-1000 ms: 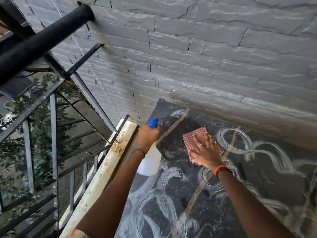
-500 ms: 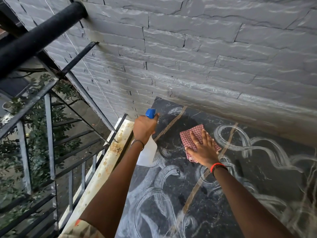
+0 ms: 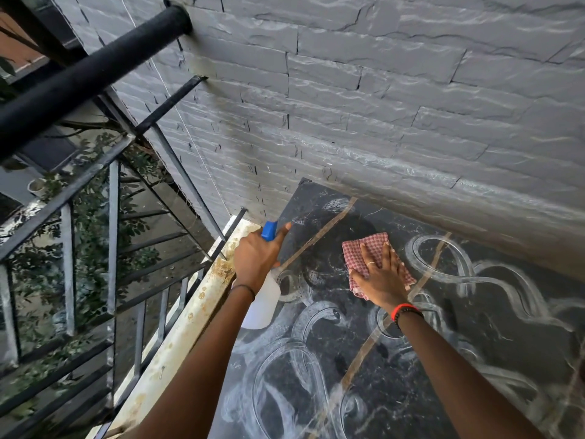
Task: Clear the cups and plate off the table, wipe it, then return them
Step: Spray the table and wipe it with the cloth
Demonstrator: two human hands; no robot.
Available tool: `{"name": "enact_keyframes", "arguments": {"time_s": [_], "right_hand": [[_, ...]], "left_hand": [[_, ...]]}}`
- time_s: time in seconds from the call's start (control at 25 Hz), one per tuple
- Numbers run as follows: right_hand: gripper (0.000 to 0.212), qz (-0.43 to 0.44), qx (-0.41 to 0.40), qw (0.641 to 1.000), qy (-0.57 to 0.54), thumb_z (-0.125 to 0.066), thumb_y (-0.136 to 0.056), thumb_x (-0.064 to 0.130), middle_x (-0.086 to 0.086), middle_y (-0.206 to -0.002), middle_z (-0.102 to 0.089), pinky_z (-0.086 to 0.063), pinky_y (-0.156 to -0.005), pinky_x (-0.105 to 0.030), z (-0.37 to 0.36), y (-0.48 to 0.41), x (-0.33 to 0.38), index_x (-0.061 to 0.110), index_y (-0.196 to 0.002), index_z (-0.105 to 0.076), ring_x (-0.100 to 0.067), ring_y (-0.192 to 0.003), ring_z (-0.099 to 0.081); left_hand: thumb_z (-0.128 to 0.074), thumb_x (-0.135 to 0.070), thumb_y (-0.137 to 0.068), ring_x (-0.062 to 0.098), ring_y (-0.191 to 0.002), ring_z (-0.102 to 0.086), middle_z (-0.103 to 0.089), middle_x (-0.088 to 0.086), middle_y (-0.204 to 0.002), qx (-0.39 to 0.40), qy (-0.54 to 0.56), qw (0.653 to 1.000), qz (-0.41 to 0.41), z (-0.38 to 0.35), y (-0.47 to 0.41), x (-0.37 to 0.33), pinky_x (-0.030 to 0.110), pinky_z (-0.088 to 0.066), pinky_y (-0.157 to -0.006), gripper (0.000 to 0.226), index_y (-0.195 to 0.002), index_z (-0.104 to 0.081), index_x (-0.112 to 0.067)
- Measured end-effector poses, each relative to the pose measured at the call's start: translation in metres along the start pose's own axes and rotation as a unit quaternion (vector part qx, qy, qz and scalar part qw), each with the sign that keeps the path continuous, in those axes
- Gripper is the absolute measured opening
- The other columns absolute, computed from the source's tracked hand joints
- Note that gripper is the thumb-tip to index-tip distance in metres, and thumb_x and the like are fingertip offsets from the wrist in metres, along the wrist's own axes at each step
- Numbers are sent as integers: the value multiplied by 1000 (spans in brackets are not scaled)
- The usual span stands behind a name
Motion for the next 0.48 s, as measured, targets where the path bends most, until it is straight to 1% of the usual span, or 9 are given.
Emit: {"name": "enact_keyframes", "arguments": {"time_s": [0.04,0.08,0.2,0.32,0.4,0.48], "right_hand": [[71,-8,-20,1000,-3,-35,-92,64,-15,-157,21,6,-116,-51,0,3,2,43,-149,4,-34,-146,11],[70,-19,-40,999,-8,-35,-93,62,-17,-158,18,4,-116,-52,0,5,4,42,-149,1,-35,-146,8],[69,-47,-69,996,-34,-37,-94,57,-19,-158,12,0,-117,-54,9,-4,10,39,-151,-5,-36,-146,5],[68,-33,-53,998,-33,-36,-94,58,-18,-158,13,1,-117,-55,25,-43,22,38,-151,-4,-37,-146,8],[69,-26,-28,999,-23,-32,-94,63,-17,-158,18,4,-117,-55,32,-76,36,39,-151,-1,-37,-146,12],[70,-17,-10,1000,-17,-29,-93,67,-16,-157,19,6,-117,-54,35,-105,59,40,-150,0,-37,-145,14]], "left_hand": [[-48,-70,-84,19,-50,-56,-62,7,-57,-2,3,1000,-3,0,3,2,24,-40,-49,59,-65,-44,-15],[-48,-70,-84,19,-50,-58,-65,9,-60,1,7,1000,-7,-2,5,4,26,-43,-50,57,-66,-44,-17],[-46,-69,-85,19,-52,-65,-70,13,-62,15,7,1000,-21,-7,9,6,32,-55,-60,53,-77,-51,-17],[-46,-64,-89,21,-55,-67,-67,11,-58,29,24,999,-28,-8,0,9,35,-59,-67,51,-91,-56,-15],[-47,-62,-90,22,-58,-69,-70,12,-65,40,37,998,-26,-11,-6,12,34,-59,-70,56,-96,-60,-8],[-47,-61,-90,20,-61,-69,-72,15,-72,44,40,998,-20,-13,-10,16,27,-56,-67,58,-98,-62,-6]]}}
Point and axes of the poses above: each hand's wrist, its own y-axis away from the middle knuckle, its own z-axis out of the back of the hand, x = y × z, the point moved 7 cm from there along -y, towards the middle knuckle
